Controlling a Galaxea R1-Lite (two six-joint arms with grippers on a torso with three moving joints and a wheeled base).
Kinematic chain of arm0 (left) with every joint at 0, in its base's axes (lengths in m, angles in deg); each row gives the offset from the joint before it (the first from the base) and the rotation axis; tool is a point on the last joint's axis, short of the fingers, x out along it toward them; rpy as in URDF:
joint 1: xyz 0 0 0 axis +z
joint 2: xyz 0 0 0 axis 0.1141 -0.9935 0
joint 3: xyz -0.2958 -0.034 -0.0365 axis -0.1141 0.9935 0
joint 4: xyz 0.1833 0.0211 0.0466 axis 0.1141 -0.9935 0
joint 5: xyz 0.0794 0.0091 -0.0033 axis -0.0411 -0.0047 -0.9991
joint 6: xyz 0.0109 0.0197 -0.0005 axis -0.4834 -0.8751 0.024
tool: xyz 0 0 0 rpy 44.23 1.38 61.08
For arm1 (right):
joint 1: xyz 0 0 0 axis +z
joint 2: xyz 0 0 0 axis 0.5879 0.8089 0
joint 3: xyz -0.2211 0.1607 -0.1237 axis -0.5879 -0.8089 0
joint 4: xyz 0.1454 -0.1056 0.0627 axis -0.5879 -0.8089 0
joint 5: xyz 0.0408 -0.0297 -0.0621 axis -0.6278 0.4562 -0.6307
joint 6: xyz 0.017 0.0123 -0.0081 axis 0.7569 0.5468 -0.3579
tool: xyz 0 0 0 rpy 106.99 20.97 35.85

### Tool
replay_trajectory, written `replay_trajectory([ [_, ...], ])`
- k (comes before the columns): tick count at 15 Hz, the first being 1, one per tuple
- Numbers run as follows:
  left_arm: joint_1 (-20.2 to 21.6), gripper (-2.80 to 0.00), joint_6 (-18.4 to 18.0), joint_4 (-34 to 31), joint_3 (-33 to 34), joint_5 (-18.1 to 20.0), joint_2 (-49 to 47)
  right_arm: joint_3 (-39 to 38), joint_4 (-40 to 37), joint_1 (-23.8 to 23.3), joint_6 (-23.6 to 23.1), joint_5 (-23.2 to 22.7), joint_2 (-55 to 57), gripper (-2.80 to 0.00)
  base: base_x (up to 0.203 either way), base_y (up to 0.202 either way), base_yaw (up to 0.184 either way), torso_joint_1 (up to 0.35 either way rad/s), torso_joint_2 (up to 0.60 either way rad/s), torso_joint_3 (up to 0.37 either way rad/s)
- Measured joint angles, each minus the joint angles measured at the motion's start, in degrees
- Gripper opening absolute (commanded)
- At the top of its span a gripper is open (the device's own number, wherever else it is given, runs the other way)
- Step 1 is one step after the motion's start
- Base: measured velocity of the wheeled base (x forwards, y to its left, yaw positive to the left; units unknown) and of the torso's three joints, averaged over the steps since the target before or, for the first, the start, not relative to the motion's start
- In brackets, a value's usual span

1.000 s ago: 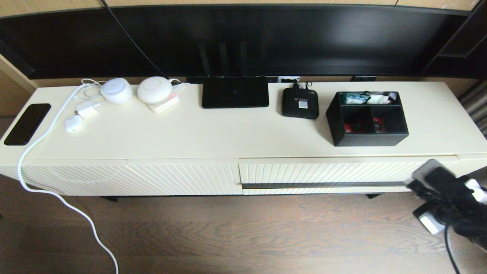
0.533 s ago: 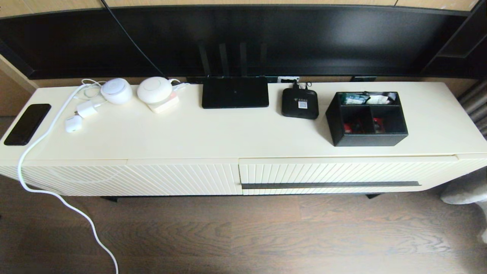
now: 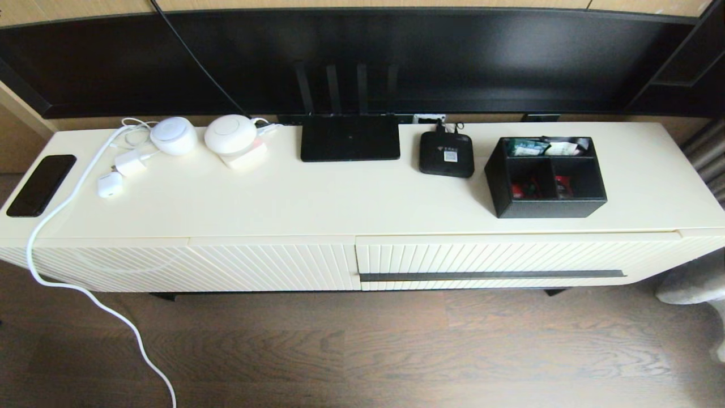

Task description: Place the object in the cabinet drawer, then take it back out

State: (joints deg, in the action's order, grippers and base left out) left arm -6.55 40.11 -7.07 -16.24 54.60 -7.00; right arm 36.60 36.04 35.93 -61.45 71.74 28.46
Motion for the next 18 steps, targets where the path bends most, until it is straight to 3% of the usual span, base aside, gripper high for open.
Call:
replay_trajectory([
  [4, 0.0, -2.8, -0.01, 0.02, 0.0, 0.01, 0.0, -6.75, 10.5, 0.02, -0.2, -10.17, -3.52, -2.8, 0.0, 0.0, 0.0, 0.0, 0.0, 0.0],
  [18, 0.0, -2.8, 0.02, 0.0, 0.0, -0.02, 0.0, -8.11, 11.24, -0.02, 0.99, -9.38, -4.32, -2.8, 0.0, 0.0, 0.0, 0.0, 0.0, 0.0],
])
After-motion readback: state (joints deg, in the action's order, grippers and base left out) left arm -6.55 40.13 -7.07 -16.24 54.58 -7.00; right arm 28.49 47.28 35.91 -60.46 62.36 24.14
